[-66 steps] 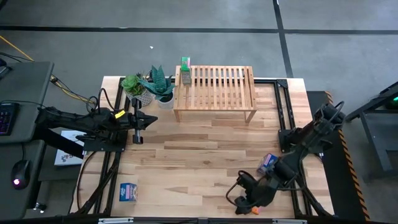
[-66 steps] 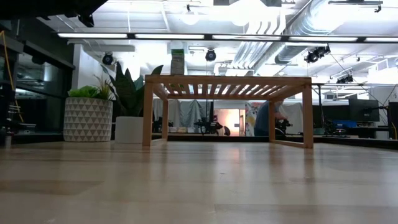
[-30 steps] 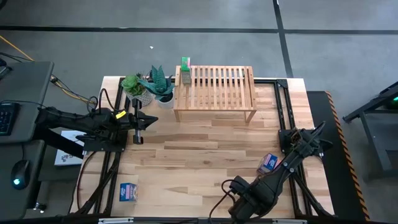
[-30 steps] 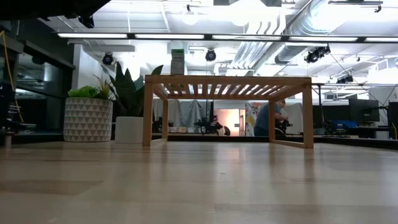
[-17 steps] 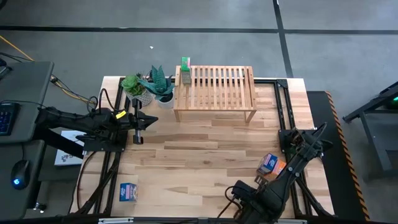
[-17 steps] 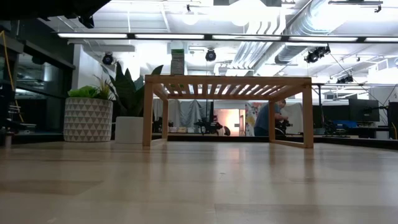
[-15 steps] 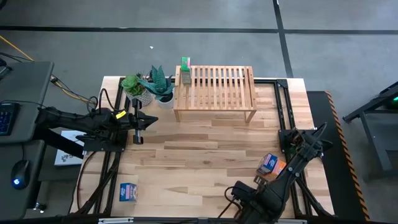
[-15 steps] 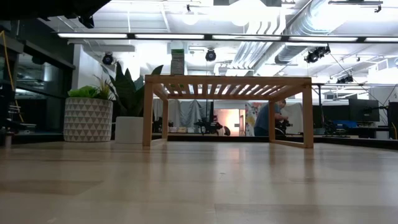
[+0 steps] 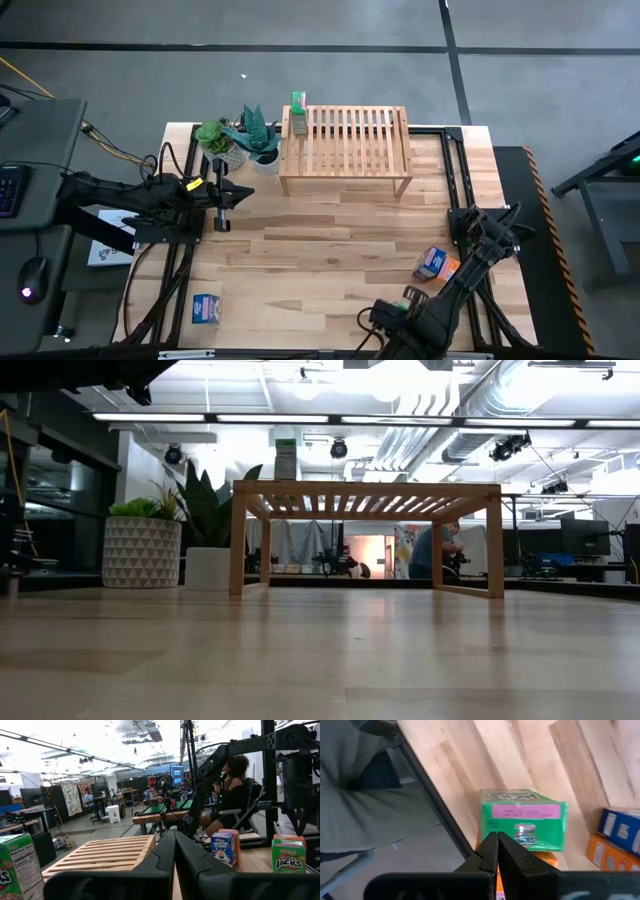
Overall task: Stack cereal on shelf
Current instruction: Put the green cereal box on the shelf aligned with the other green cereal box
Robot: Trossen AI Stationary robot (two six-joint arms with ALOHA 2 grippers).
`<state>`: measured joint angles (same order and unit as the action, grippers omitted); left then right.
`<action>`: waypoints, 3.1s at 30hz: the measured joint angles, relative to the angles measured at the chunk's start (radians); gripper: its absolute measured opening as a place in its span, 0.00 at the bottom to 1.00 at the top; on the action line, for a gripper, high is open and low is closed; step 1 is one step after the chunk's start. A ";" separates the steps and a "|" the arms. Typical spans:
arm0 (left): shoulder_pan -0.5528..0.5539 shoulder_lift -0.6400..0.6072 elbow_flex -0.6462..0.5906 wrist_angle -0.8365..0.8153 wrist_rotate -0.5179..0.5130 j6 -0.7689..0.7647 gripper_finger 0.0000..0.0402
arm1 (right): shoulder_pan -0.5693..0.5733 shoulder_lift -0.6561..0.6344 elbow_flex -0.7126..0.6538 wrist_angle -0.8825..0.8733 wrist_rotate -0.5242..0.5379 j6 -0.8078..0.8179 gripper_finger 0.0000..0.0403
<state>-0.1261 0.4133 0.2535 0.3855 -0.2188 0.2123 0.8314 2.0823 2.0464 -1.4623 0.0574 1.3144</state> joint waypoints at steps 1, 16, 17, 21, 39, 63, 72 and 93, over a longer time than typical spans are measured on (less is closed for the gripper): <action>0.000 0.000 0.000 0.000 0.000 0.000 0.00 | 0.000 0.000 0.000 -0.008 -0.003 0.009 0.00; 0.000 0.000 0.000 0.000 0.000 0.000 0.00 | 0.001 -0.002 -0.036 0.006 0.009 0.021 0.00; 0.000 0.000 0.000 0.000 0.000 0.000 0.00 | 0.001 -0.001 -0.056 0.014 -0.009 0.021 0.00; 0.000 0.000 0.000 0.002 0.000 0.000 0.00 | -0.003 -0.002 -0.097 0.037 -0.083 0.028 0.00; 0.000 0.000 0.000 0.003 0.000 0.000 0.00 | -0.022 -0.024 -0.188 0.046 -0.051 0.003 0.00; 0.000 0.000 0.000 0.004 0.000 0.001 0.00 | -0.094 -0.013 -0.198 -0.111 0.226 -0.005 0.00; 0.000 0.000 0.000 0.004 0.000 0.007 0.00 | -0.116 -0.039 -0.198 -0.107 0.317 -0.032 0.00; 0.000 0.000 0.000 0.004 0.000 0.001 0.00 | -0.129 -0.128 -0.197 -0.109 0.418 0.019 0.00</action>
<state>-0.1258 0.4132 0.2535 0.3893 -0.2191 0.2131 0.7029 1.9545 1.8497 -1.5711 0.4759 1.3337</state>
